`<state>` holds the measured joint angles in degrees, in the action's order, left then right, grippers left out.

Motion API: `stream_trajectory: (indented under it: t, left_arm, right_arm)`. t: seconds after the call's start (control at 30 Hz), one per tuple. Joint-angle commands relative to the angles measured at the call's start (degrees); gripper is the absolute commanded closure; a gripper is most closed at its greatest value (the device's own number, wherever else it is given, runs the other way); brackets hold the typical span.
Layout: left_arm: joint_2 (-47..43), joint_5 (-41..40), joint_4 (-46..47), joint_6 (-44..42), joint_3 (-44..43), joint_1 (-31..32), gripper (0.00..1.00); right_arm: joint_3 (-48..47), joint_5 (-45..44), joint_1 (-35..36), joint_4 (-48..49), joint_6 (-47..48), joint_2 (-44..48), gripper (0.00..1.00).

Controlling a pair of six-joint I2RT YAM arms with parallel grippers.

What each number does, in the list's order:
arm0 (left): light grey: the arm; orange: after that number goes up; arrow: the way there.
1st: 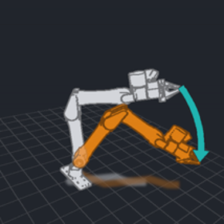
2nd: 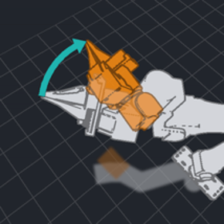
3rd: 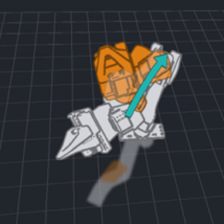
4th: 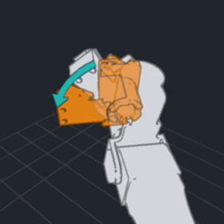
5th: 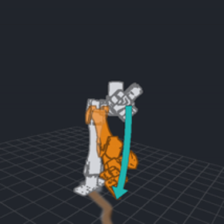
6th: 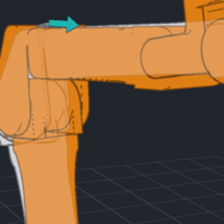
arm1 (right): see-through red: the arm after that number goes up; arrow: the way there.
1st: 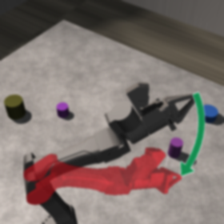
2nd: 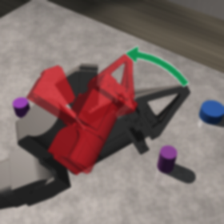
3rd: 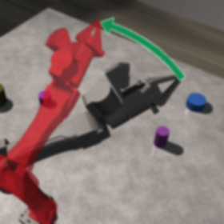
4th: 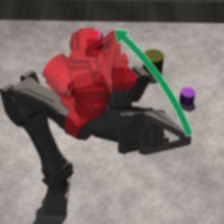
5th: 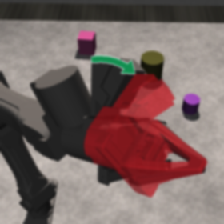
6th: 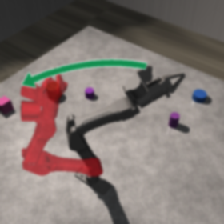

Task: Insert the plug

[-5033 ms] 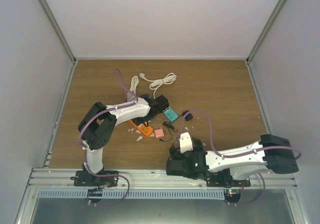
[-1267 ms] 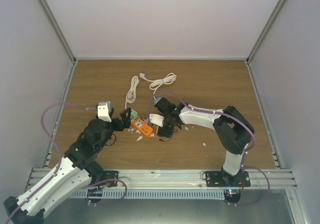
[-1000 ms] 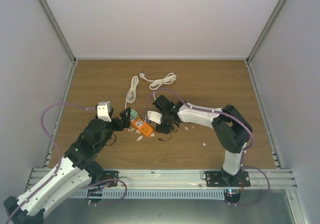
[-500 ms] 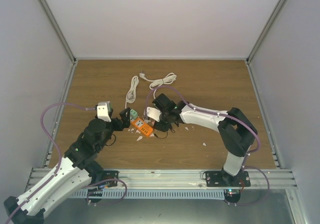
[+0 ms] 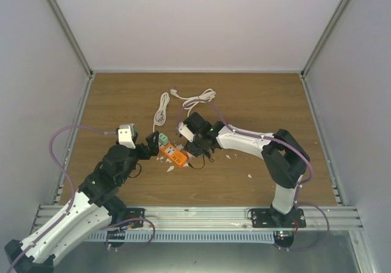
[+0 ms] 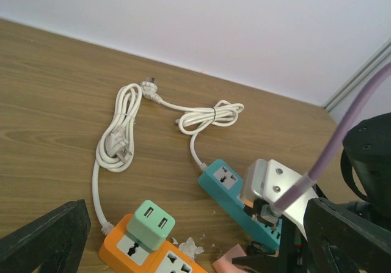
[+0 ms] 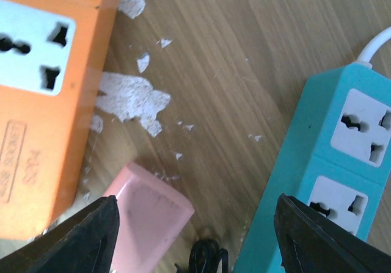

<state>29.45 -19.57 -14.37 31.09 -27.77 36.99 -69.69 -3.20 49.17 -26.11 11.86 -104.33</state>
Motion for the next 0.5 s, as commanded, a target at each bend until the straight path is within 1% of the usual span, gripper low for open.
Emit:
stream_trajectory:
  t: [0.0, 0.13, 0.27, 0.47]
  left_arm:
    - [-0.17, -1.34, 1.92, 0.55, 0.79, -0.26, 0.01]
    - [0.14, -1.42, 2.03, 0.55, 0.84, -0.34, 0.01]
    - [0.41, -1.56, 2.11, 0.64, 0.85, -0.34, 0.01]
    - [0.64, -1.56, 2.16, 0.64, 0.74, -0.34, 0.01]
  right_arm:
    - [-3.04, -2.59, 0.05, -1.64, -6.49, -2.84, 0.28]
    - [-2.52, -1.35, 0.14, -1.11, -9.50, -3.25, 0.29]
    - [-1.87, -0.62, 0.25, -0.89, -11.75, -3.45, 0.35]
    - [-0.44, -1.72, 2.23, -0.19, -16.34, -3.64, 0.39]
